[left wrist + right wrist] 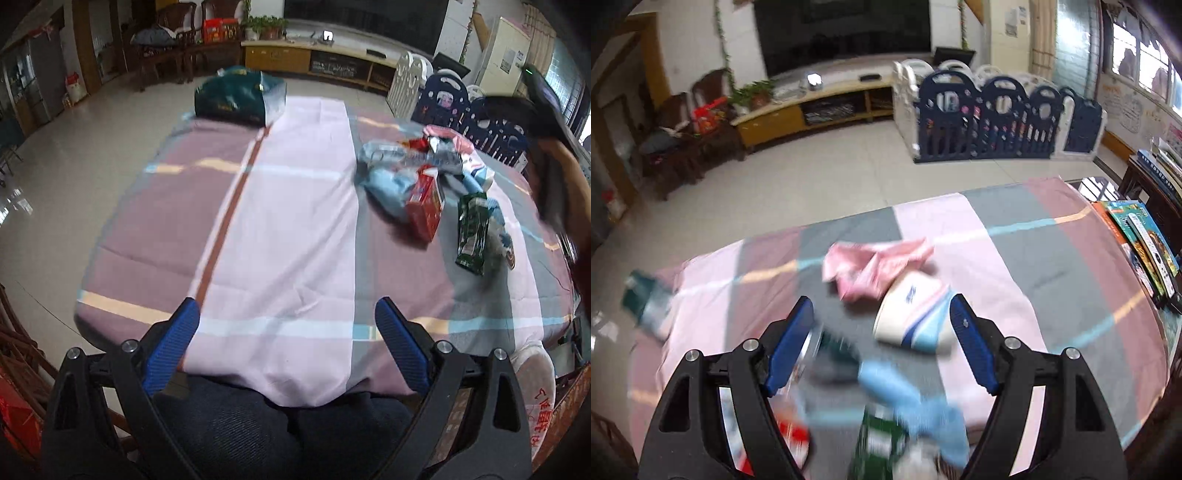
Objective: Collect trash
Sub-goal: 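Grasp the pink paper with the right gripper, then carry the pink paper toward the wastebasket while the left gripper grasps the red box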
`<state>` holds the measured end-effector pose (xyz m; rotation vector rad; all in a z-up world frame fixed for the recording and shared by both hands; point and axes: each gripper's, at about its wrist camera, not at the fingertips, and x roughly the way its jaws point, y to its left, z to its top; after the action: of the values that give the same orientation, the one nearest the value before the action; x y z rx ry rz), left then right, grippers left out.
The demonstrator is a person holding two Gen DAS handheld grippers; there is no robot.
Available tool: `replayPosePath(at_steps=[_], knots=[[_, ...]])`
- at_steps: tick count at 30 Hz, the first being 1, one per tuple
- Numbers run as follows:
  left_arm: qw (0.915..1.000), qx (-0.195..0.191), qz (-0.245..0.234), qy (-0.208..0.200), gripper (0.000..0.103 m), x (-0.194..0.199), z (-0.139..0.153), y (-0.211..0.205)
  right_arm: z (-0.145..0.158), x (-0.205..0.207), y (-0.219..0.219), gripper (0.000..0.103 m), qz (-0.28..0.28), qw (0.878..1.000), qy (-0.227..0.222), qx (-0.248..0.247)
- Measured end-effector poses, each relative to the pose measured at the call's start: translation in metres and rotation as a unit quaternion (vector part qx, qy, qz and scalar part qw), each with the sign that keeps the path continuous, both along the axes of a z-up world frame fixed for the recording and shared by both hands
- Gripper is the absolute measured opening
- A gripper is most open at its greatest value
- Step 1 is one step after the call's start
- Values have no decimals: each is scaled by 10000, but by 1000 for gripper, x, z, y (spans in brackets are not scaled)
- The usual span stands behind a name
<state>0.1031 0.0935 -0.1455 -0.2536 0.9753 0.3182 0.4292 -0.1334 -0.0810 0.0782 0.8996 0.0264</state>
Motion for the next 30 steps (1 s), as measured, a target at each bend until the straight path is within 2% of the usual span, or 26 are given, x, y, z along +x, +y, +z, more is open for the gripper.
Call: replayPosePath(at_steps=[5,7,9,11,12,13,16,20,22,27,30], knots=[[9992,-256,1,298,95,10,-23,8,-45,85,1,74,-620,9964,519,-260],[9988,-387,65,293,95,9,-26,13,-62,99,2,74,-615,9951,749,-200],[9981,-490,110,348,95,10,-30,17,-69,100,6,73,-519,9958,752,-34],[9975,-570,138,407,95,12,-33,19,-72,97,13,56,-394,9962,782,-41],[9974,-579,136,397,95,11,-33,18,-74,97,16,41,-300,9959,854,23],[9976,-561,133,384,95,11,-33,17,-76,95,18,35,-189,9952,953,150],[9980,-498,81,376,95,11,-33,13,-74,82,27,23,-10,9947,952,377],[9985,-434,104,320,95,10,-31,12,-49,51,27,21,151,9938,706,845],[9986,-430,137,289,95,9,-31,12,-32,28,30,21,431,9924,611,982],[9985,-455,205,208,95,5,-28,14,-26,-50,45,21,1157,9820,941,1159],[9988,-416,192,172,95,4,-27,13,-22,-92,44,21,1347,9762,922,1427]])
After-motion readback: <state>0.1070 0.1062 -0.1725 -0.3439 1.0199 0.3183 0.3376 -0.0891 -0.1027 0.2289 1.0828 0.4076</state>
